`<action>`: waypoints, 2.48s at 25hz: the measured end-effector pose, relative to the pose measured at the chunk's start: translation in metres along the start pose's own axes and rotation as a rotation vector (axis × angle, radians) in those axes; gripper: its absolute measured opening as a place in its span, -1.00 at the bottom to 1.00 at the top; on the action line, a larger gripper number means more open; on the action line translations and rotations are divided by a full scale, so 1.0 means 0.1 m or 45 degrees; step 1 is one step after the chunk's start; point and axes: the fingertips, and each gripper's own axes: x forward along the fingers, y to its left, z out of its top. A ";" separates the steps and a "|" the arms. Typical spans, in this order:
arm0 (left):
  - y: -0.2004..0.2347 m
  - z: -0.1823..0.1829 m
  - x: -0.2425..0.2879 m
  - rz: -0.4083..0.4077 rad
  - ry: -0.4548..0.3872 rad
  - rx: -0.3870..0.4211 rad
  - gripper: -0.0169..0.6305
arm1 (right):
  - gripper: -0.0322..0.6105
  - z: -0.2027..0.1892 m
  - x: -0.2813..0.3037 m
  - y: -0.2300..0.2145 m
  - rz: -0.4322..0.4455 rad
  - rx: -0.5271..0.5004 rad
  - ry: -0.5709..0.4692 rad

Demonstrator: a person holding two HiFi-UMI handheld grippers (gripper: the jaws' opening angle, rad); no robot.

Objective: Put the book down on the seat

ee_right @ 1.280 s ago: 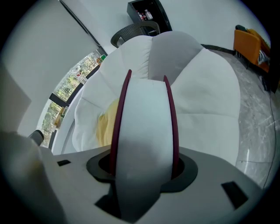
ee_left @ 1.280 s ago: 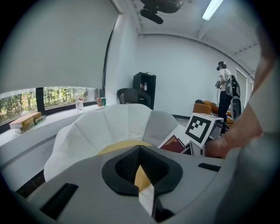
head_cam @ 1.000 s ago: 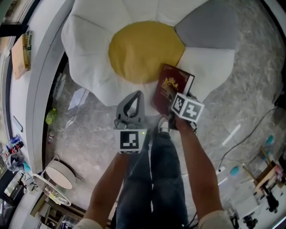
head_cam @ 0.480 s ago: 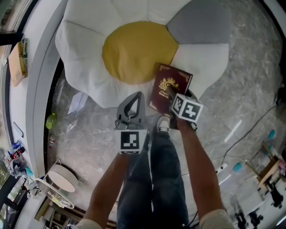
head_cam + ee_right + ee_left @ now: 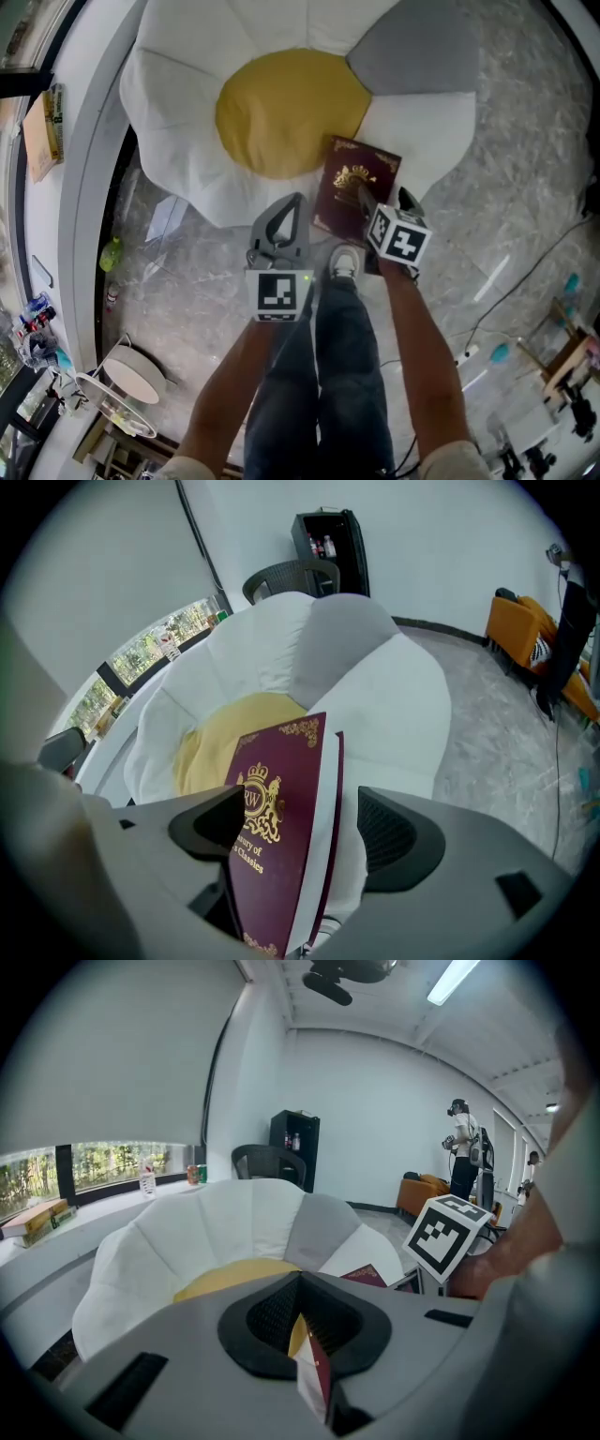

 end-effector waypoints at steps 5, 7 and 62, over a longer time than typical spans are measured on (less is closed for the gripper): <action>0.00 0.15 -0.05 0.015 -0.012 -0.015 -0.93 | 0.28 0.28 -0.37 0.19 0.066 -0.083 -0.161; -0.01 0.27 -0.08 0.016 -0.028 -0.004 -0.93 | 0.17 0.38 -0.56 0.26 0.089 -0.097 -0.216; 0.34 4.64 -3.36 0.158 -0.642 0.078 -0.93 | -0.89 2.90 -6.39 2.20 0.324 -0.626 -1.339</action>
